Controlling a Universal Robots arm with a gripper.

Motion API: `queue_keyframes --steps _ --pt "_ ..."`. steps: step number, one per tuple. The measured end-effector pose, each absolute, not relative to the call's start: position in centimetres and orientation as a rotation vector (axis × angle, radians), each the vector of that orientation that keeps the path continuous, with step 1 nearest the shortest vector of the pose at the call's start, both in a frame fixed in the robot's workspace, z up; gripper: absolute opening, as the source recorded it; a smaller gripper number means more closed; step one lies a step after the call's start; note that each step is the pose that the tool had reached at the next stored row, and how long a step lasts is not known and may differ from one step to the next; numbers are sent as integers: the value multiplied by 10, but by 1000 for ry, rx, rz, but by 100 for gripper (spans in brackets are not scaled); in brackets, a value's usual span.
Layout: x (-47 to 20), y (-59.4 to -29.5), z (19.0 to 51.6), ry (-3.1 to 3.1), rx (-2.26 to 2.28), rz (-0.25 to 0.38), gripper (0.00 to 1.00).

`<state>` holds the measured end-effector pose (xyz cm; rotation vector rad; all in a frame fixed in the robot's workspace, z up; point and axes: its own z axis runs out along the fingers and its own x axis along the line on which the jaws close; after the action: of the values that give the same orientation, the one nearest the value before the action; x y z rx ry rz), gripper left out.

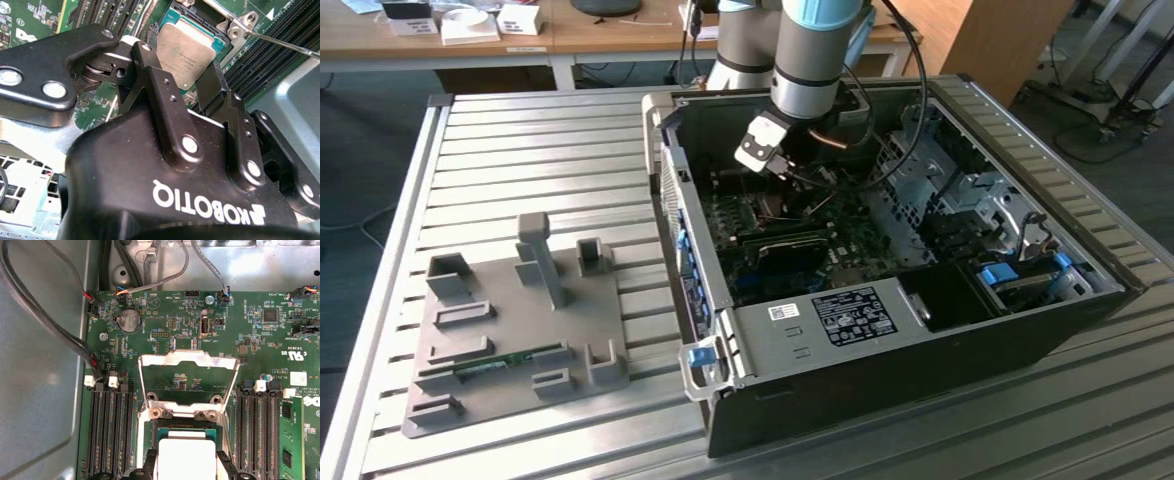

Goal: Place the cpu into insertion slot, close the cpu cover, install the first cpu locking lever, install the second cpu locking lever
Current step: 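Place the cpu into insertion slot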

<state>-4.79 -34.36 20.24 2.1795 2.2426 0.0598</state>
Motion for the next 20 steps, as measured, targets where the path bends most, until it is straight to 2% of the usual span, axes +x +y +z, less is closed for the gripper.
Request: queue_keyframes --steps 20 --pt "-48 -342 202 2232 2190 60 54"
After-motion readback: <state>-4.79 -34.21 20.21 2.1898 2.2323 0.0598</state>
